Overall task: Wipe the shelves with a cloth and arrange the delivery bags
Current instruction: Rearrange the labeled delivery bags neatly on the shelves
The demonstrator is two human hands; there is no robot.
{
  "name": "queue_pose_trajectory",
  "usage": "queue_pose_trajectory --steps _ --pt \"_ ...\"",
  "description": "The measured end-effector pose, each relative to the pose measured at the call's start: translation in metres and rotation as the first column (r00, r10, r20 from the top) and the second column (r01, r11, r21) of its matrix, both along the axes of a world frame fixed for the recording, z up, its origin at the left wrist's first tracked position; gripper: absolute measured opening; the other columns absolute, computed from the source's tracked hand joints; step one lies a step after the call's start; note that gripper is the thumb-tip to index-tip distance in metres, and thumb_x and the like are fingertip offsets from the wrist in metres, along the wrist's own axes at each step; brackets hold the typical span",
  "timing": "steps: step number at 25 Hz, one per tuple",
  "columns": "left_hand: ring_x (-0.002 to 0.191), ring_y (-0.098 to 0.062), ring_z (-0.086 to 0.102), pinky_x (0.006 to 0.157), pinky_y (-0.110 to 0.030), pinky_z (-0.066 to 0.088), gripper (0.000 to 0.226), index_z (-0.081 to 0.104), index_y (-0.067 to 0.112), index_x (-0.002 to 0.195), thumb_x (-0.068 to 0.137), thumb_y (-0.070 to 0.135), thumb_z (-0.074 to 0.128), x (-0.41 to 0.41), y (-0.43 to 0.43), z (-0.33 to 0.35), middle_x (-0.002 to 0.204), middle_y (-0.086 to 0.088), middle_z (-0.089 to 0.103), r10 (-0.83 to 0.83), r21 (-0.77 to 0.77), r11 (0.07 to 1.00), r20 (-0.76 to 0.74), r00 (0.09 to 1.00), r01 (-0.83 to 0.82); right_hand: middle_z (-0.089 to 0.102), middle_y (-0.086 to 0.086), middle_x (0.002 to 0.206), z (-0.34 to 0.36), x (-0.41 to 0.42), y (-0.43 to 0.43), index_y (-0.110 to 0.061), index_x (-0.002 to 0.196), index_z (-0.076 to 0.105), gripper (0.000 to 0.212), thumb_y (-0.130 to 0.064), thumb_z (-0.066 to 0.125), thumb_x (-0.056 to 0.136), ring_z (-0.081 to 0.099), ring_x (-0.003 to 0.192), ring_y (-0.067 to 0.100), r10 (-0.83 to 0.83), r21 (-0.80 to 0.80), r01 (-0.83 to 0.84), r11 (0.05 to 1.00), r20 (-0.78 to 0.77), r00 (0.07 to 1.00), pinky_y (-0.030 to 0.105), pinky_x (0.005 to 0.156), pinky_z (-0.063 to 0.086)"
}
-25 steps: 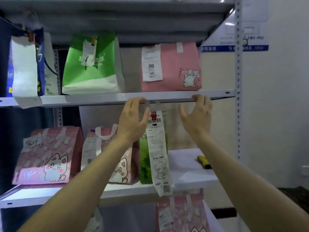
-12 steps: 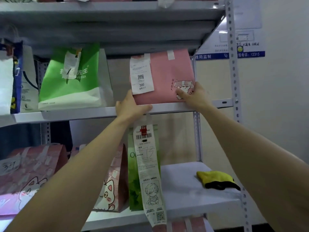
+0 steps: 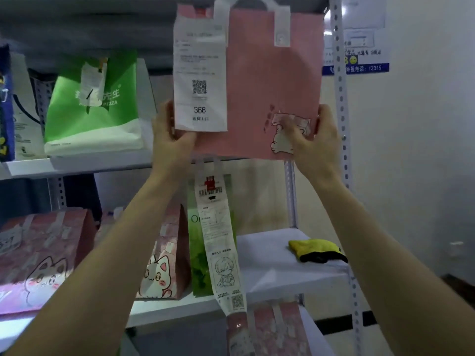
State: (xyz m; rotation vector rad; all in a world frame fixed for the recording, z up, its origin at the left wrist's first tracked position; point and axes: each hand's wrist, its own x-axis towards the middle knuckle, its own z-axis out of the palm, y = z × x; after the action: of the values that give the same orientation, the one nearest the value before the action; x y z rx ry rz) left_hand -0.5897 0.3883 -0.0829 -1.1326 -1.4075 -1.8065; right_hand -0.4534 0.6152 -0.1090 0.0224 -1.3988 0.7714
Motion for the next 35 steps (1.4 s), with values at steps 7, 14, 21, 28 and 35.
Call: queue_pose_trajectory --steps 7,14,21,28,35 --pt "0.12 -0.021 0.074 0.097 -0.044 0.064 0.056 0.062 0.019 0.143 0.092 0.014 0.084 0.031 -0.001 -0.12 0.133 0.003 0.075 -0.126 -0.223 0.969 -0.071 0.99 0.107 0.052 -0.016 0.071 -0.117 0.053 0.004 -0.018 0.087 0.047 0.019 -0.018 0.058 0.103 0.05 0.063 -0.005 -0.222 -0.183 0.207 0.961 -0.061 0.973 0.012 0.059 0.036" --pt "0.114 -0.025 0.065 0.1 -0.052 0.06 0.05 0.058 0.019 0.131 0.093 0.04 0.083 -0.04 -0.002 -0.24 0.126 -0.001 0.063 0.438 -0.335 0.882 0.319 0.841 -0.332 0.054 -0.004 0.066 -0.232 0.057 0.046 -0.018 0.086 0.045 0.02 -0.017 0.057 0.102 0.049 0.06 0.019 -0.333 -0.285 0.398 0.872 0.252 0.909 0.029 0.053 0.034" --pt "0.101 -0.021 0.072 0.072 -0.027 0.052 0.033 0.072 0.019 0.117 0.099 0.046 0.077 -0.08 0.007 -0.237 0.104 0.006 0.073 0.587 -0.512 0.747 0.21 0.782 -0.423 0.06 0.001 0.068 -0.256 0.037 0.061 -0.021 0.087 0.049 0.015 -0.018 0.054 0.101 0.056 0.061 0.018 -0.319 -0.32 0.43 0.845 0.343 0.883 0.032 0.051 0.037" --pt "0.075 -0.009 0.069 0.067 -0.026 0.052 0.018 0.072 0.023 0.082 0.096 0.025 0.083 -0.095 -0.033 -0.24 0.077 0.013 0.071 0.609 -0.457 0.752 0.208 0.765 -0.475 0.052 0.005 0.068 -0.257 -0.018 0.038 -0.02 0.083 0.043 0.024 -0.01 0.05 0.104 0.047 0.056 0.02 -0.165 -0.259 0.315 0.913 0.473 0.865 0.033 0.047 0.031" --pt "0.079 -0.007 0.069 0.079 -0.031 0.059 0.012 0.079 0.016 0.093 0.096 0.026 0.084 -0.11 -0.063 -0.237 0.084 0.007 0.075 0.599 -0.442 0.766 0.227 0.768 -0.466 0.056 0.002 0.076 -0.257 -0.062 0.034 -0.02 0.103 0.045 0.037 0.011 0.049 0.081 0.054 0.066 0.024 0.076 -0.295 0.158 0.942 0.648 0.758 0.03 0.05 0.036"
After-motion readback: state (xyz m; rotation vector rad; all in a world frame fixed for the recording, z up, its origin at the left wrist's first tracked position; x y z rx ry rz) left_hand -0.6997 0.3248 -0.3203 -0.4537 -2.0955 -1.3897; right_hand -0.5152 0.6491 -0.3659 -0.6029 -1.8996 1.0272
